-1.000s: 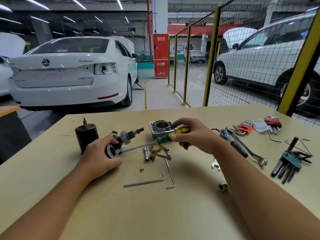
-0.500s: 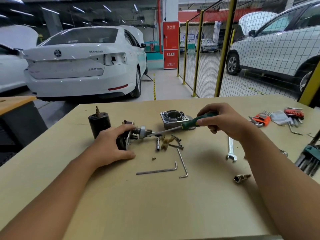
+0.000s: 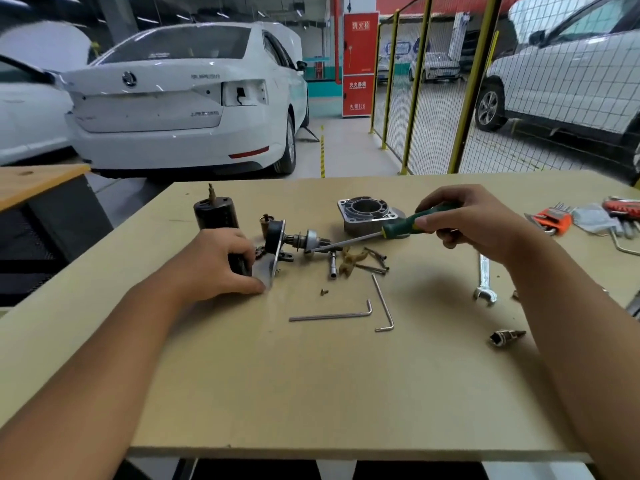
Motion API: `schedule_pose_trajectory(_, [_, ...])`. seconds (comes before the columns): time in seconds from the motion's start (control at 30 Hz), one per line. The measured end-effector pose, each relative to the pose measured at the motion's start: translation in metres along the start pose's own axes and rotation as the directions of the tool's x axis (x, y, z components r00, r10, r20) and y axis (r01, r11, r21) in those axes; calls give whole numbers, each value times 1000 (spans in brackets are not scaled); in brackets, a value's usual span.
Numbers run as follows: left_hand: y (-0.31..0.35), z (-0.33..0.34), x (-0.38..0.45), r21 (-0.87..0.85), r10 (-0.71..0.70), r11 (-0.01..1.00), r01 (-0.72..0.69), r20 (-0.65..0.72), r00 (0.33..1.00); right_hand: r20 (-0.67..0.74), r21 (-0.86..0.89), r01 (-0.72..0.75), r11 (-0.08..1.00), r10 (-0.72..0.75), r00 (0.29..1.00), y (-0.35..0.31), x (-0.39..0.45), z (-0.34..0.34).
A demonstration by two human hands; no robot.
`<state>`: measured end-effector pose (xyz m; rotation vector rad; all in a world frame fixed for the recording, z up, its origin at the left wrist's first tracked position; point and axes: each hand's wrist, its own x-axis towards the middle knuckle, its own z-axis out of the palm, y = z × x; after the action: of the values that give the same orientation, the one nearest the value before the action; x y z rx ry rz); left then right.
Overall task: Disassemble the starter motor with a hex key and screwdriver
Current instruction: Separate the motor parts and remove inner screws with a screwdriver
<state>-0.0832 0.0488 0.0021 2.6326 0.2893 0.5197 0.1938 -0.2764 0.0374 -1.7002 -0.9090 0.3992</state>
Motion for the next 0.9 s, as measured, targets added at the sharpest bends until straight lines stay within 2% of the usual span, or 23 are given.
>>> schedule_pose_trajectory(0.13, [9,-7,-1,97,-63,993,65,-23,998,-12,-2,17,1000,-17,1000,-3,-1,0])
schedule_pose_trajectory(0.23, [20,-11,-2,308,-136,944,122,24,990,-46,43,26,999,-24,999,-5,-2,-3])
schedule_pose_trajectory(0.37, [28,-12,0,479,-188,868,134,67,980,-181,114,10,993,11,983,-3,0,-9])
schedule_pose_trajectory(0.47, [28,-20,-1,404,-194,903,148,77,978,-330,169,3,986,54,943,4,3,-11])
schedule_pose_trajectory(0.53, [28,-26,-1,337,-147,934,118,63,987,-422,233,21,972,81,903,8,4,-10])
schedule_pose_trajectory(0.63, [31,-27,1,209,-33,977,34,-6,999,-415,301,-3,954,134,900,10,6,-4])
schedule_pose_trajectory(0.7, [32,-25,3,121,11,993,-2,-76,997,-392,221,-84,972,167,905,9,7,3])
schedule_pose_trajectory(0.77, [33,-22,2,61,3,998,3,-99,995,-440,123,-135,983,176,880,7,10,8])
schedule_pose_trajectory(0.83, [38,-17,2,90,-43,995,53,-110,993,-472,46,-163,986,165,866,6,13,13])
schedule_pose_trajectory(0.9, [48,-10,9,201,-101,971,129,-145,984,-456,-24,-181,983,151,877,5,13,17])
